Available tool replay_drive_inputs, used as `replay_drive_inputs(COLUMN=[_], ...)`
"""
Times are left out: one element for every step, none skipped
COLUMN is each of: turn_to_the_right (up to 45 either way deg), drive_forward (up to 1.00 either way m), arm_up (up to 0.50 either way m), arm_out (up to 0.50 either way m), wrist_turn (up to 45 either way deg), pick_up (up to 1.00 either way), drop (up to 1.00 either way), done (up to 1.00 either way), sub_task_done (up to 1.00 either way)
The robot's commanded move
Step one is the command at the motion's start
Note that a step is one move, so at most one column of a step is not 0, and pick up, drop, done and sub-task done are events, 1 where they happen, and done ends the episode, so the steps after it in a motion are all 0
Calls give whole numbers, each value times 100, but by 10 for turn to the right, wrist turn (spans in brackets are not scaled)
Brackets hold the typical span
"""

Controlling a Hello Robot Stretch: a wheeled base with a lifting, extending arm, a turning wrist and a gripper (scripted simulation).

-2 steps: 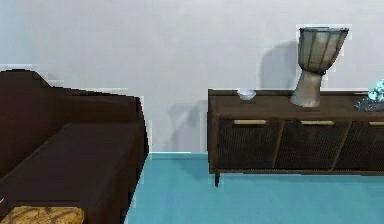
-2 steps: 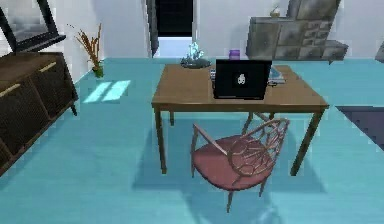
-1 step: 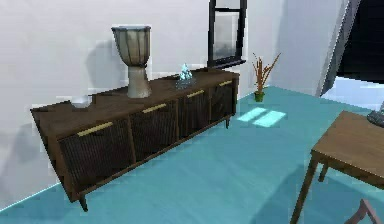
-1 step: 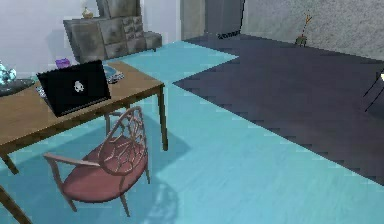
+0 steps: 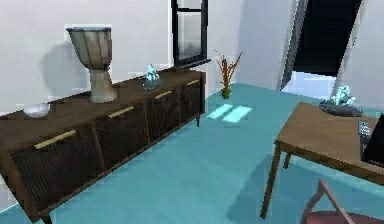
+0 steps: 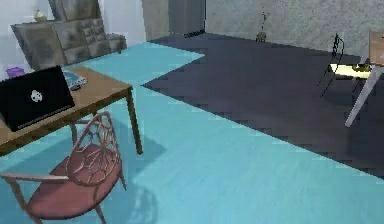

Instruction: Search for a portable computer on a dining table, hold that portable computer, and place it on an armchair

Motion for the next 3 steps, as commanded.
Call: replay_drive_inputs(turn_to_the_right=[0,450,390], drive_forward=[85,0,0], arm_up=[0,0,0], arm_out=[0,0,0], wrist_turn=[0,0,0], pick_up=[0,0,0], drop=[0,0,0], done=[0,0,0], sub_task_done=[0,0,0])
